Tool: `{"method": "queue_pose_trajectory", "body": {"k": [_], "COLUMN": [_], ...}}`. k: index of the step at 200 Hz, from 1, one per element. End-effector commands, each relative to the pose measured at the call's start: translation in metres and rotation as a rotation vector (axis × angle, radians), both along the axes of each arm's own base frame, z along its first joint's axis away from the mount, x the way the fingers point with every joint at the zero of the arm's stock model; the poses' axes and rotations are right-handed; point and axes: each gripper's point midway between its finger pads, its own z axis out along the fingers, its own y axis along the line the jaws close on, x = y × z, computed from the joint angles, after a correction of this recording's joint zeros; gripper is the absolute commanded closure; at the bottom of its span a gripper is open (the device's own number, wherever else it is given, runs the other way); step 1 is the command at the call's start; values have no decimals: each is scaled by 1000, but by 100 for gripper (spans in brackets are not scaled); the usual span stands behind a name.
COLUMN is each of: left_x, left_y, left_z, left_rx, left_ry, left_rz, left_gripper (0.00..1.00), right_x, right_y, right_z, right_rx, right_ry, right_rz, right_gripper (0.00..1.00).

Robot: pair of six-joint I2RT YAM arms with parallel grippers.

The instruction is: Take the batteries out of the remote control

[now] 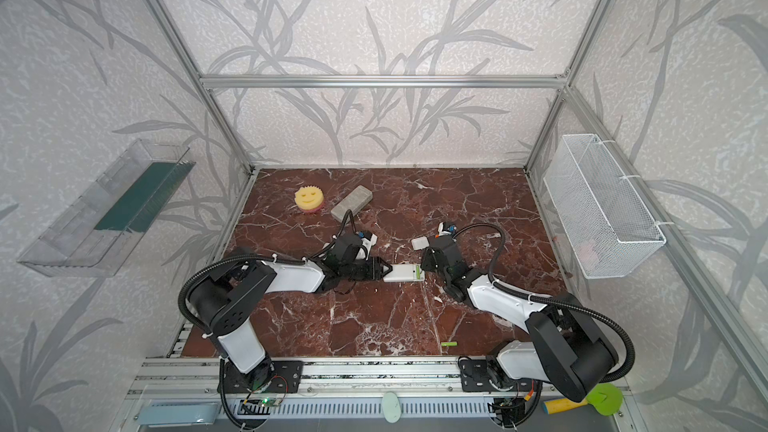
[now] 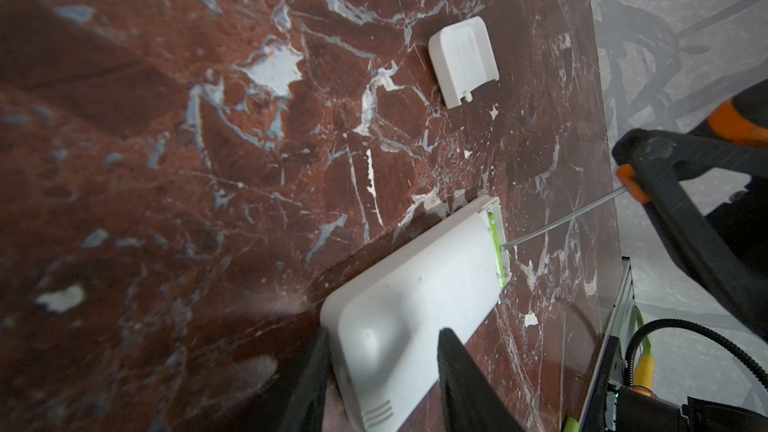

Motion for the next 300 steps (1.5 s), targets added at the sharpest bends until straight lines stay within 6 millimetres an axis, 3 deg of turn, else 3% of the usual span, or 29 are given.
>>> {"method": "queue_pose_trajectory", "body": {"k": [1,168,300], "left_x": [-19,-39,-40], "left_y": [11,19,20], "left_z": [-23,-44,-46], "left_rx": [57,78,83], "left_ry": [81,145,153], "left_rz": [7,40,47], "left_gripper": [54,59,59], "right_x": [1,-7,-9], "right_y": [3,-17,-33], "right_z": [-7,-62,-86], "right_rx": [26,336,460], "right_ry": [1,103,127], "right_rz": [-9,-207,-306], "right_gripper": [100,100,100]}}
